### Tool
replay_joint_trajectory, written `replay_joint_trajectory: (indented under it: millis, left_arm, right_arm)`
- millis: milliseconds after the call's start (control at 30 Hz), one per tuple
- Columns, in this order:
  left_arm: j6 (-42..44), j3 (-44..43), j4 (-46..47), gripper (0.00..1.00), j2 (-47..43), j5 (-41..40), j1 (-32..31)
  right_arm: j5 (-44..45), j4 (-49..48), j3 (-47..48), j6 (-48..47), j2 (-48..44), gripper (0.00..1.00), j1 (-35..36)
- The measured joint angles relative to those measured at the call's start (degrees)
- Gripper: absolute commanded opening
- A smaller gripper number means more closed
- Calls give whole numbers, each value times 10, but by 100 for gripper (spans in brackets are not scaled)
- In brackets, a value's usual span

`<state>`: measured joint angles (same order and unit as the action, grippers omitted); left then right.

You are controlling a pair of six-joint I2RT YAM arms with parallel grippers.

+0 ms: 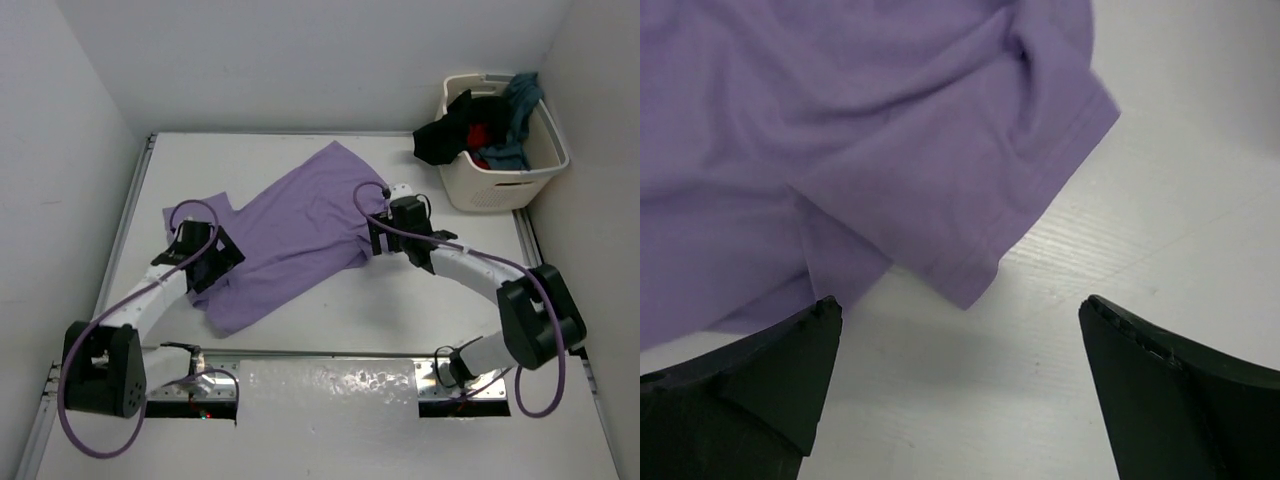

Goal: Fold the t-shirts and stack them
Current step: Flatten out the tshirt

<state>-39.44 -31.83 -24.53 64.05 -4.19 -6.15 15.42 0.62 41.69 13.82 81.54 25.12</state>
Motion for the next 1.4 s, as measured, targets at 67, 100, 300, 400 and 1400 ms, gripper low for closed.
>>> replay_joint_trajectory:
  millis: [67, 100, 300, 400, 1400]
  left_arm:
    - [0, -8, 27, 99, 39, -2, -1]
    - [0, -16, 39, 100, 64, -3, -1]
    - [8, -51, 96, 99, 174, -5, -2]
    - [19, -76, 115, 97, 205, 0, -2]
    - [-14, -77, -39, 100, 69, -23, -221]
  right_arm:
    - [-5, 9, 6, -2, 27, 99, 3]
    - [-10, 12, 12, -4, 43, 99, 3]
    - [-40, 4, 89, -9, 146, 99, 3]
    - [-53, -10, 128, -8, 199, 99, 3]
    - [-14, 282, -190, 222, -294, 99, 71]
